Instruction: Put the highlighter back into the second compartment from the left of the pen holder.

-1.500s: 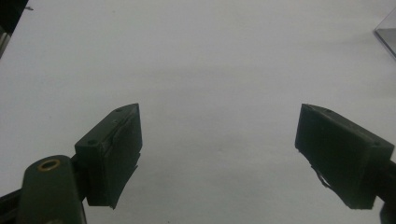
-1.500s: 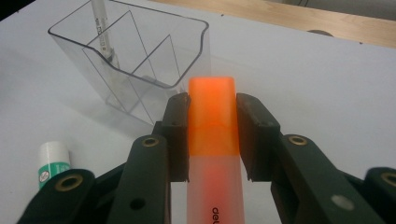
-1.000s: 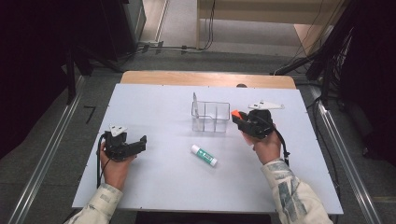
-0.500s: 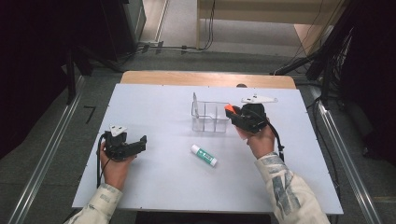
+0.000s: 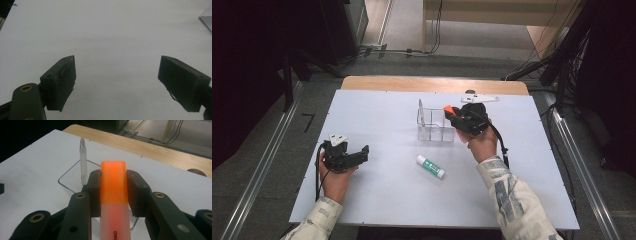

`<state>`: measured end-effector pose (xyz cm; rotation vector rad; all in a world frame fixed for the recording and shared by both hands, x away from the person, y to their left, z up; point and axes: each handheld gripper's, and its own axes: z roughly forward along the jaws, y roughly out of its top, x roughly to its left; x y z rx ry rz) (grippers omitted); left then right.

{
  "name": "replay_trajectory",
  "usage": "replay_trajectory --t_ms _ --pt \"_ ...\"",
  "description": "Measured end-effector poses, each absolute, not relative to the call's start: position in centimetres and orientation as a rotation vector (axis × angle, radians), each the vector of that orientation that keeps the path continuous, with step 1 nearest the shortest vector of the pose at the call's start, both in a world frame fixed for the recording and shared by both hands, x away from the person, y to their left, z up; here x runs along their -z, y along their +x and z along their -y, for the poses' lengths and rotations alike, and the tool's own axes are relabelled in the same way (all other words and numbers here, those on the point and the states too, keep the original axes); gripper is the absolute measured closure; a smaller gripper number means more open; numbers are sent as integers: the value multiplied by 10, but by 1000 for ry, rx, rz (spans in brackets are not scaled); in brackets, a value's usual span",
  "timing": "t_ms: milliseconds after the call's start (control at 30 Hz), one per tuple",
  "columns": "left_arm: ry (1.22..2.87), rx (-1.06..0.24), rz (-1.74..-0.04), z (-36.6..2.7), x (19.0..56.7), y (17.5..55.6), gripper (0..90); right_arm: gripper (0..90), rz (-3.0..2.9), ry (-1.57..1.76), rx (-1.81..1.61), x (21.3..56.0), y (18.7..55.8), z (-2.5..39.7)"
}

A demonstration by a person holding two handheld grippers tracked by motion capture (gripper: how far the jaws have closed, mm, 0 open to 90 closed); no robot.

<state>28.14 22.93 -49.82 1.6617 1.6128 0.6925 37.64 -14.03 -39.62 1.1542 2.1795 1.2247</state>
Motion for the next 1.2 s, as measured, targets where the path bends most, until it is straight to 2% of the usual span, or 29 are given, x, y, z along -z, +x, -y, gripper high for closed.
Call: replay_trajectory --t_ms 1200 --pt "1658 -688 -1610 -230 498 282 155 650 -2192 1164 -1241 379 407 104"
